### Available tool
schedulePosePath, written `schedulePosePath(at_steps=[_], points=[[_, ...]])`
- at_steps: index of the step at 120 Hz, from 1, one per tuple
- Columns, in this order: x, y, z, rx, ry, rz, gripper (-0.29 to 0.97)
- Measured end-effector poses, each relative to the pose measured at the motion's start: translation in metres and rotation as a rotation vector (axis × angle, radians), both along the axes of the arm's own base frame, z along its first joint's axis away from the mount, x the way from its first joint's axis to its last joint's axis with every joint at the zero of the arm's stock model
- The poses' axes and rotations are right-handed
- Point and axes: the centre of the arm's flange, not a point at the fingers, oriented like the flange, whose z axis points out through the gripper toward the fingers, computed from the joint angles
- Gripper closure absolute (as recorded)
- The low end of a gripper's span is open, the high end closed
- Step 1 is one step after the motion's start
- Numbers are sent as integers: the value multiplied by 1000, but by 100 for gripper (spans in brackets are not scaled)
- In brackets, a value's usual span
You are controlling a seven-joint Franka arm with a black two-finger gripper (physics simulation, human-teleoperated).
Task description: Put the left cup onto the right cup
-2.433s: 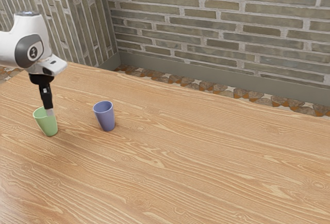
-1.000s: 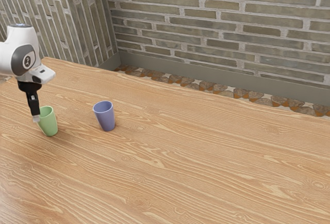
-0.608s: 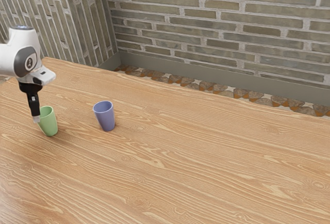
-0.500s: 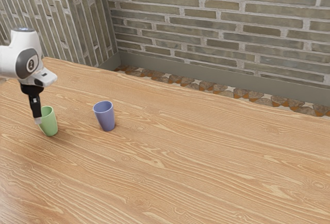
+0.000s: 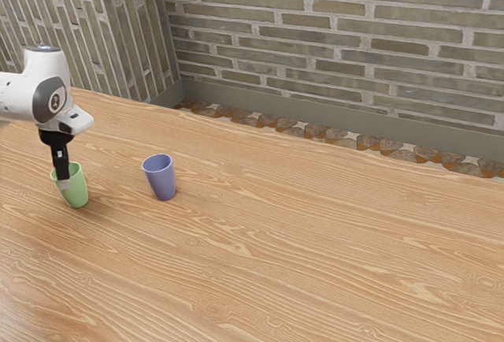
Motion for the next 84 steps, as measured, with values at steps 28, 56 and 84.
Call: schedulePosePath(at_steps=[28, 56, 84], points=[[2, 1, -9, -7, -2, -6, 21], [1, 8, -19, -11, -1, -3, 43], [1, 13, -22, -2, -8, -11, 56]])
